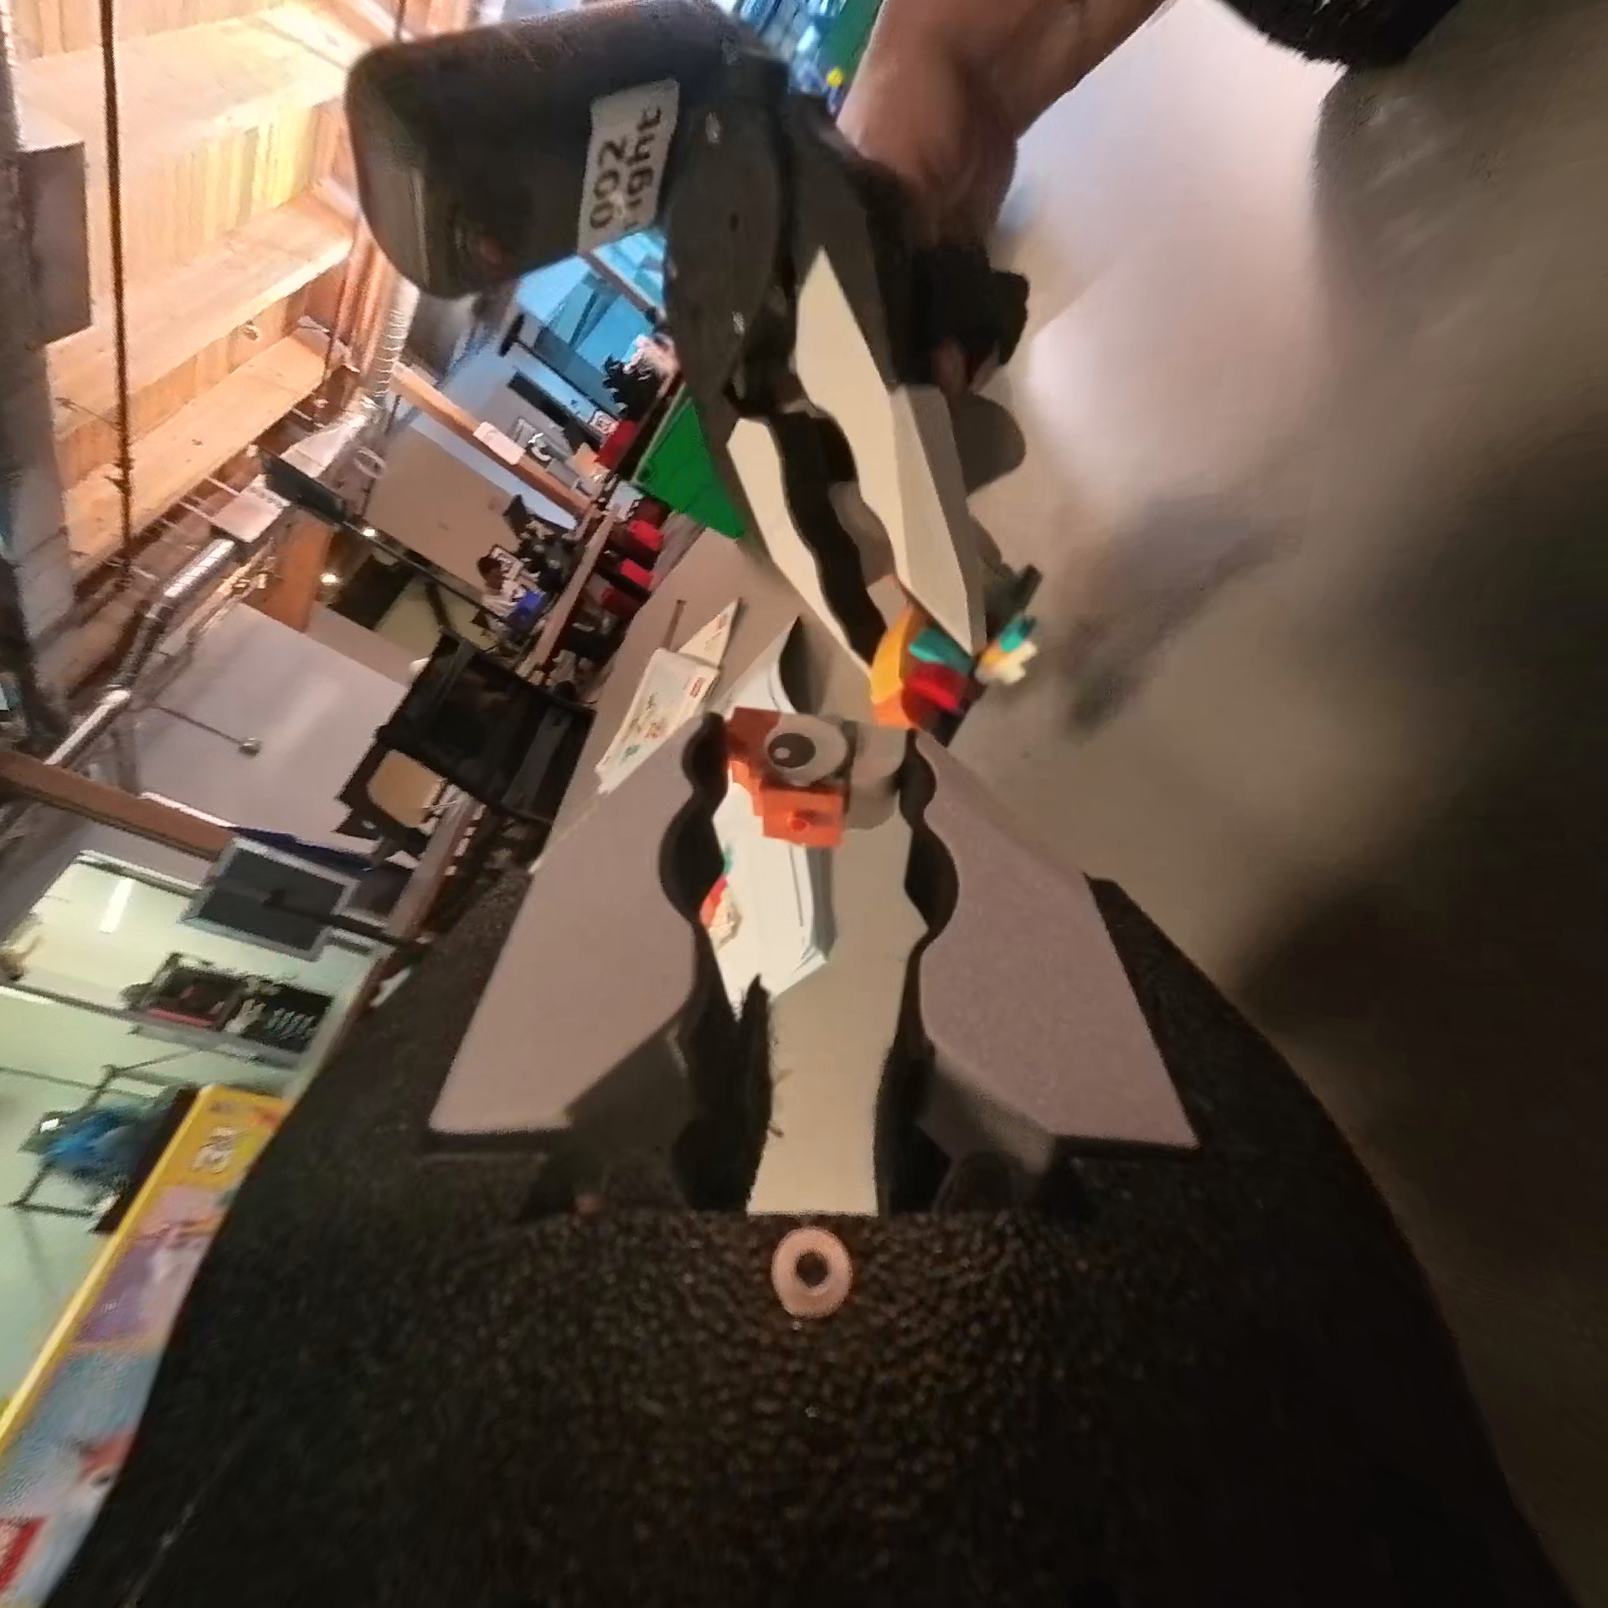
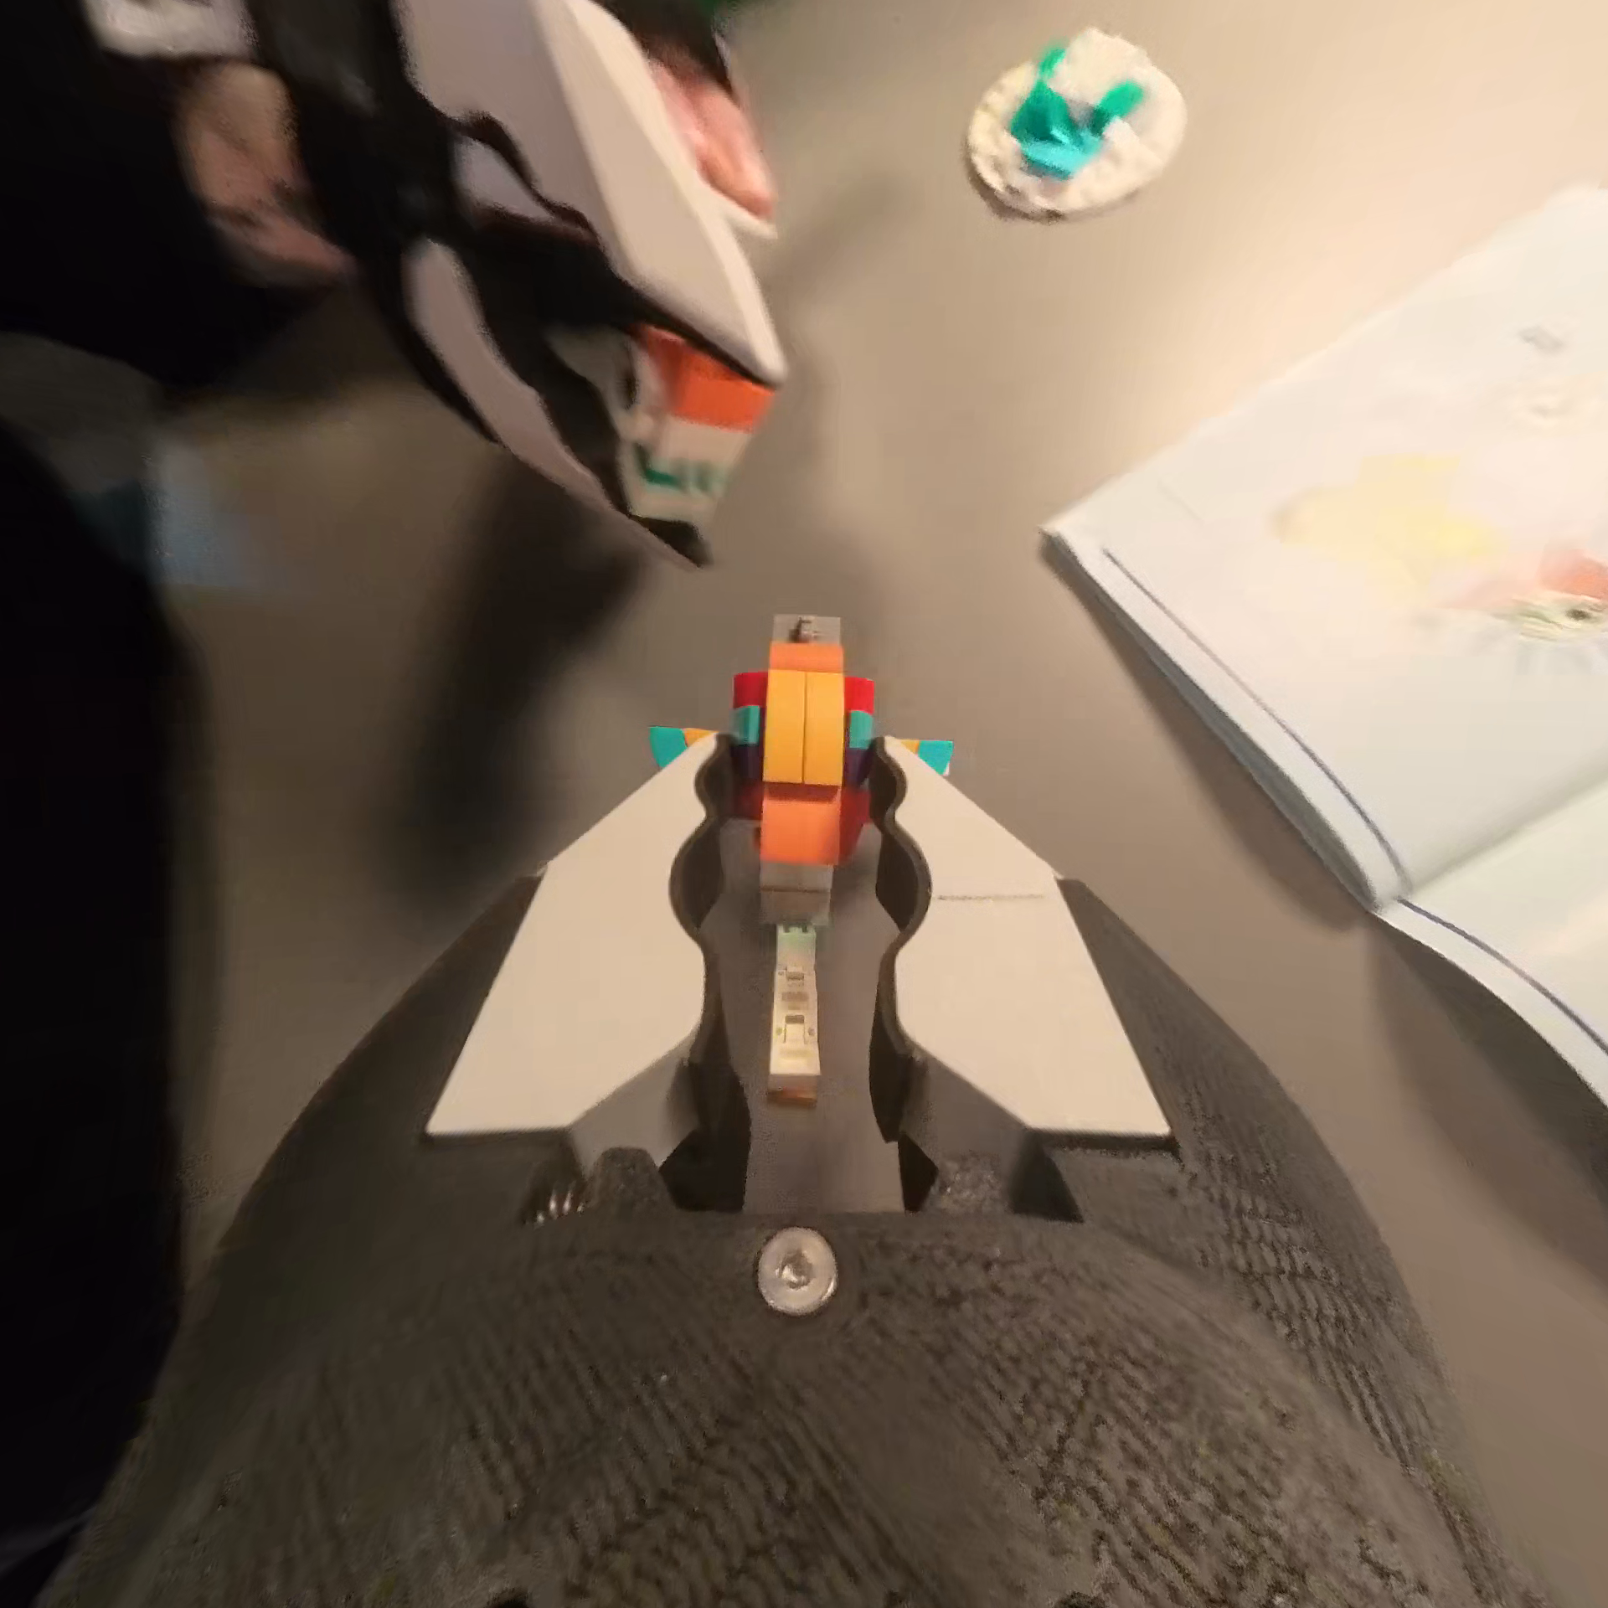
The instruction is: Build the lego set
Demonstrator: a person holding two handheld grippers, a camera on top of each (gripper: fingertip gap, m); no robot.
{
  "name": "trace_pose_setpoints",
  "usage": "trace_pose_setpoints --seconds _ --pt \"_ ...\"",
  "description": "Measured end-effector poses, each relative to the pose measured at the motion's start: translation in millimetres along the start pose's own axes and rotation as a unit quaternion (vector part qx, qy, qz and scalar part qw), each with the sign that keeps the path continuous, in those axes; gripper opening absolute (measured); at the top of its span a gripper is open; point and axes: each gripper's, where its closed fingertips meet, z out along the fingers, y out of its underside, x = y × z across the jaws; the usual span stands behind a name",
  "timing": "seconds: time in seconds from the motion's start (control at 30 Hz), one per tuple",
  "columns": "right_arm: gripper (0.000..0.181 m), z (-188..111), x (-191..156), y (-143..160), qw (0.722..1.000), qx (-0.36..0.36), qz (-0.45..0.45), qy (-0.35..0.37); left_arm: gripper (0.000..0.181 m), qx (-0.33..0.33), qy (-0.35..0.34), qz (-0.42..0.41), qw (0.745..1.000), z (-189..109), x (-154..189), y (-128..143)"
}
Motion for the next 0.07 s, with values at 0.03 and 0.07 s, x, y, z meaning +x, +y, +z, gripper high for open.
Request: trace_pose_setpoints --seconds 0.03,0.07 --pt "0.029 -3.0 -8.6 -4.0 1.000 0.011 0.001 -0.026 0.037 0.005 0.012 -0.011 1.000 -0.5 1.3 -0.6" --pt "0.030 -5.4 -15.1 -7.1 0.999 0.018 0.000 -0.045 0.037 0.009 0.023 -0.020 0.999 -1.0 2.6 -1.4"
